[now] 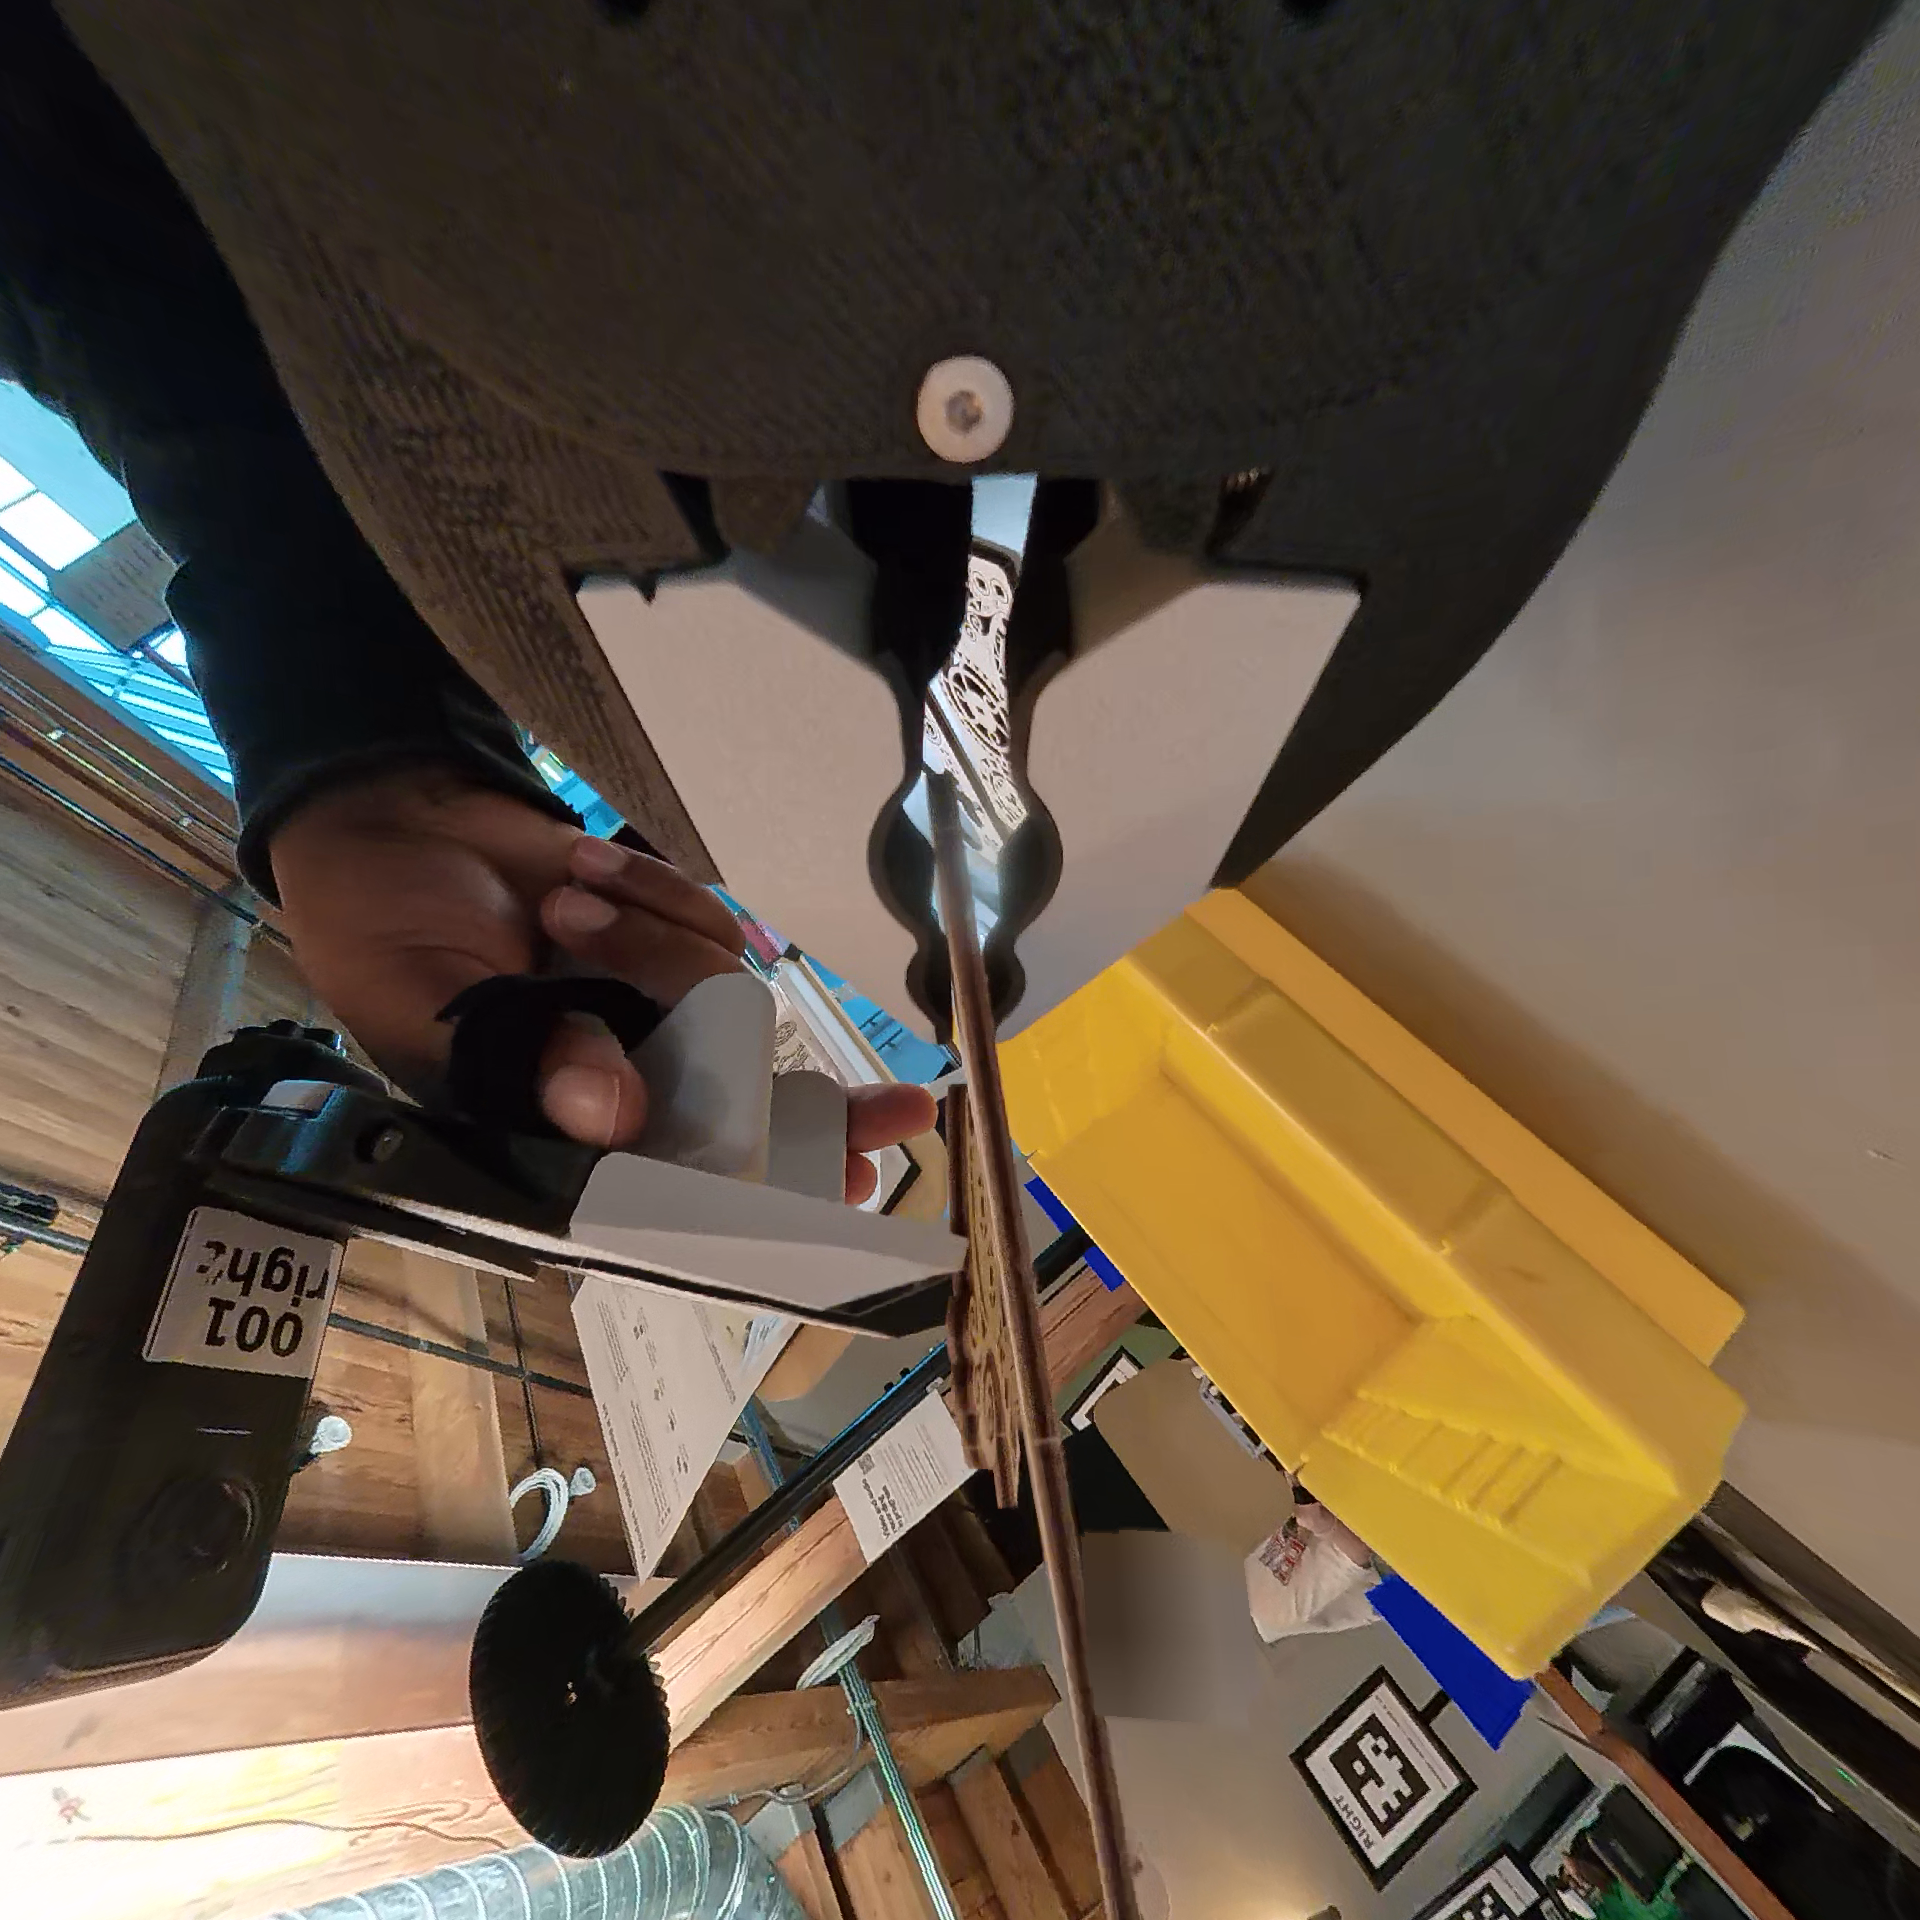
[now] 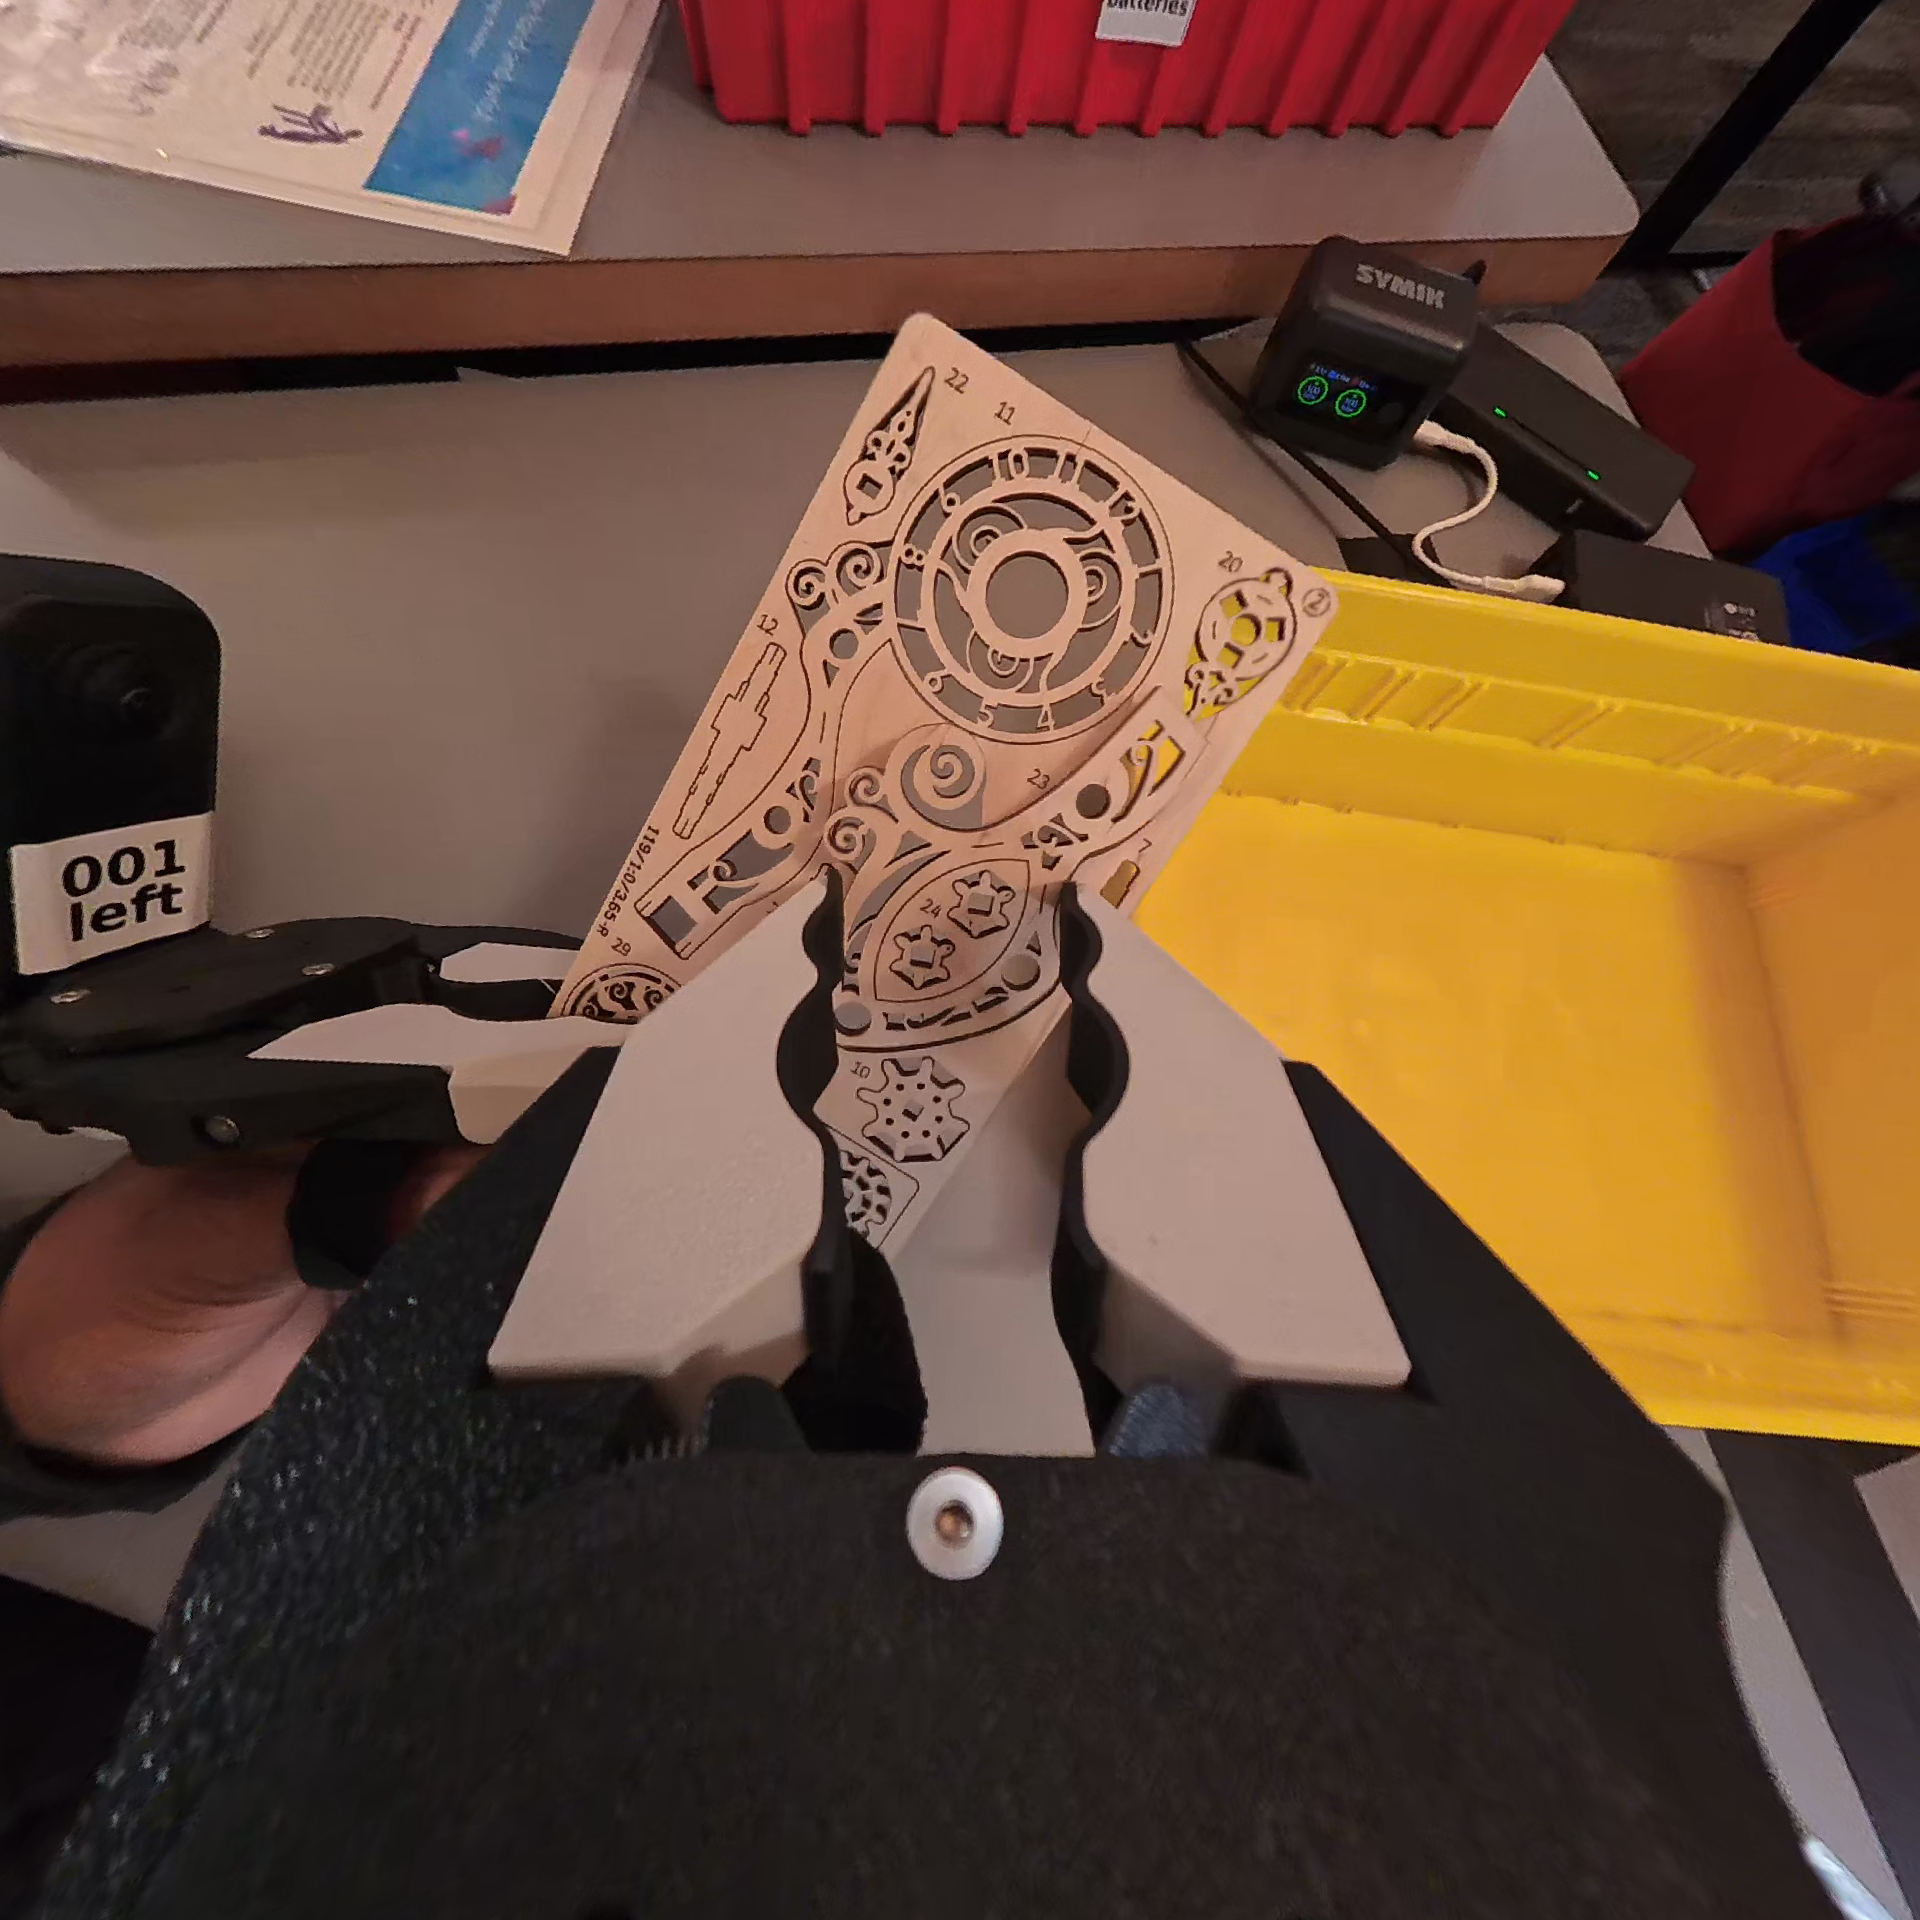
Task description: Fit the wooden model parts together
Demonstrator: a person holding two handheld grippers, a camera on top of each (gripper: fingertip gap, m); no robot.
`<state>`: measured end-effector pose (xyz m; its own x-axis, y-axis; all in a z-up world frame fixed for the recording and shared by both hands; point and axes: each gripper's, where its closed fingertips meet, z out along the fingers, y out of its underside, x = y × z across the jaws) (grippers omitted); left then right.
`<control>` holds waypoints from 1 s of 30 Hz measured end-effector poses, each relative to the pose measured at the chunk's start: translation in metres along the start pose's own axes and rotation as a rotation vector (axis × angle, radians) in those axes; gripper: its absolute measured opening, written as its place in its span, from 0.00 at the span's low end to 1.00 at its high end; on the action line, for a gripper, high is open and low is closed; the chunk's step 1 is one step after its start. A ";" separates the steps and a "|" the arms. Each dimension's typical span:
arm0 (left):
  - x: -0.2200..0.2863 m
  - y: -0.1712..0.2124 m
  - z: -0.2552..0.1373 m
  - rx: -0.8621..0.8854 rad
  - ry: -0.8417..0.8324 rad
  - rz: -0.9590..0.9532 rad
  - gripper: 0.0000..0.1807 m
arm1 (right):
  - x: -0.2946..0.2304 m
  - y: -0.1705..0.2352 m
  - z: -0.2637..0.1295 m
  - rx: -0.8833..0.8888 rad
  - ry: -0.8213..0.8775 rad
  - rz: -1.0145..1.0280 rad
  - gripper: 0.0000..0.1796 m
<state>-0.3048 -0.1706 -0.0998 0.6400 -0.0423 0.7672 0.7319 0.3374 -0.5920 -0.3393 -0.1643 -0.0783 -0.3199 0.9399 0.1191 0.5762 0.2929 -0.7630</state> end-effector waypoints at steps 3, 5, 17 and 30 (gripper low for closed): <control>0.001 -0.001 0.000 0.005 0.001 0.005 0.01 | -0.001 -0.002 -0.001 0.010 -0.004 0.005 0.22; 0.001 -0.001 -0.001 0.006 0.003 0.006 0.01 | -0.001 -0.002 -0.002 0.017 -0.008 0.008 0.22; -0.015 -0.018 0.001 0.042 -0.014 -0.075 0.01 | 0.024 -0.026 -0.020 0.045 -0.212 0.196 0.12; -0.044 -0.087 -0.016 0.170 -0.014 -0.105 0.01 | 0.029 0.014 0.000 -0.083 -0.235 0.018 0.17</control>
<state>-0.3931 -0.2130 -0.0861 0.5585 -0.0730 0.8263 0.7436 0.4855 -0.4597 -0.3409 -0.1326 -0.0858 -0.4698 0.8812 -0.0521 0.6400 0.2994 -0.7076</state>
